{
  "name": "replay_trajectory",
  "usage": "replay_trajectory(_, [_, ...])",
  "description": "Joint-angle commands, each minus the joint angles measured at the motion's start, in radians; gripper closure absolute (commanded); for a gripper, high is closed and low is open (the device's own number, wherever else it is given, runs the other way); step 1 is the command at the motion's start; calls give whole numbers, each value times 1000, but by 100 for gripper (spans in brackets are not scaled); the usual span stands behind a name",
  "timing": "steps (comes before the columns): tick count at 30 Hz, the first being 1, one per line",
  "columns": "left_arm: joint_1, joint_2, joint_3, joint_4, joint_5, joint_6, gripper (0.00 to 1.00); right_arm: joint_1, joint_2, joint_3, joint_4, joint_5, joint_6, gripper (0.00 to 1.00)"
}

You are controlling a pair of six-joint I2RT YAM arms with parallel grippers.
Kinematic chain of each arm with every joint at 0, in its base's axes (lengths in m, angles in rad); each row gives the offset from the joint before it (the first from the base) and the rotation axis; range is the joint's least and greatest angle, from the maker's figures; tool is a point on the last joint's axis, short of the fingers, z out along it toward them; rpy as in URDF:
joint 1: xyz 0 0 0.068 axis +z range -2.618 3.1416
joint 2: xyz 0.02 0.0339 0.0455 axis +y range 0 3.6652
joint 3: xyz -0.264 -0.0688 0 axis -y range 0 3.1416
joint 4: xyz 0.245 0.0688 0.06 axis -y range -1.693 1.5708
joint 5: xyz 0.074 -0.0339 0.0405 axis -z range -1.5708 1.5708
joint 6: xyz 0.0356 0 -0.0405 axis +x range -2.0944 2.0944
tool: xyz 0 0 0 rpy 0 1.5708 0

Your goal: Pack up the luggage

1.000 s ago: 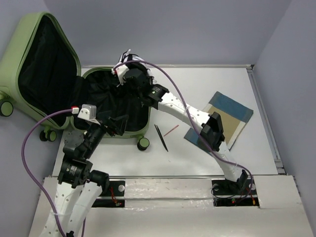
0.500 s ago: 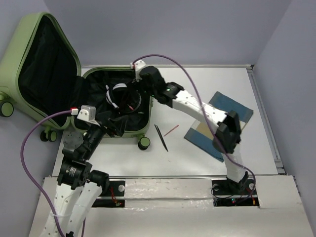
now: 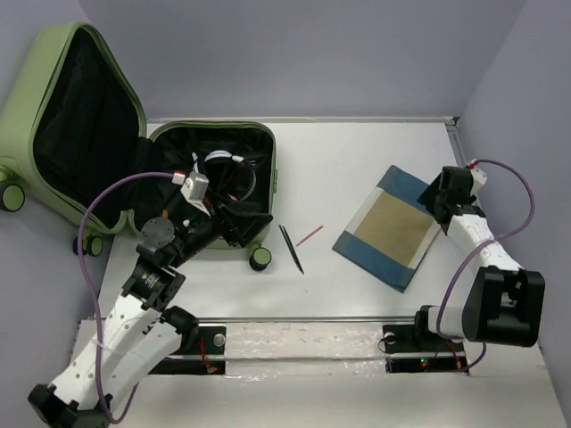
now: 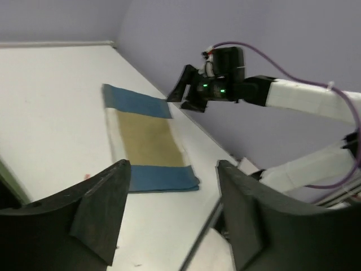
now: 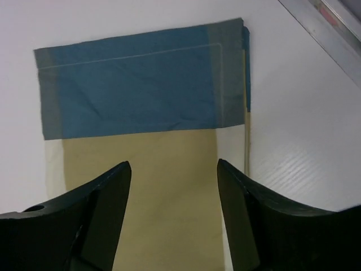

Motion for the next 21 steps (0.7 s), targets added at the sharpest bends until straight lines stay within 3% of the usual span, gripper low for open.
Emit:
replay_trajectory(1, [-180, 150, 22, 226, -157, -64, 37, -124, 10, -38, 134, -34, 86, 21])
replay_trajectory(4, [-347, 380, 92, 229, -302, -6, 34, -239, 122, -3, 145, -151, 104, 18])
replay_trajectory(6, [-424, 559, 156, 211, -383, 36, 26, -275, 180, 7, 145, -173, 123, 18])
replay_trajectory(10, [-464, 848, 317, 80, -519, 125, 14, -298, 260, 19, 162, -216, 129, 18])
replay_trajectory(16, [-481, 1198, 557, -60, -586, 212, 14, -307, 374, 82, 164, -302, 164, 29])
replay_trajectory(21, [-495, 1349, 658, -105, -578, 246, 15, -329, 452, 123, 162, -385, 173, 40])
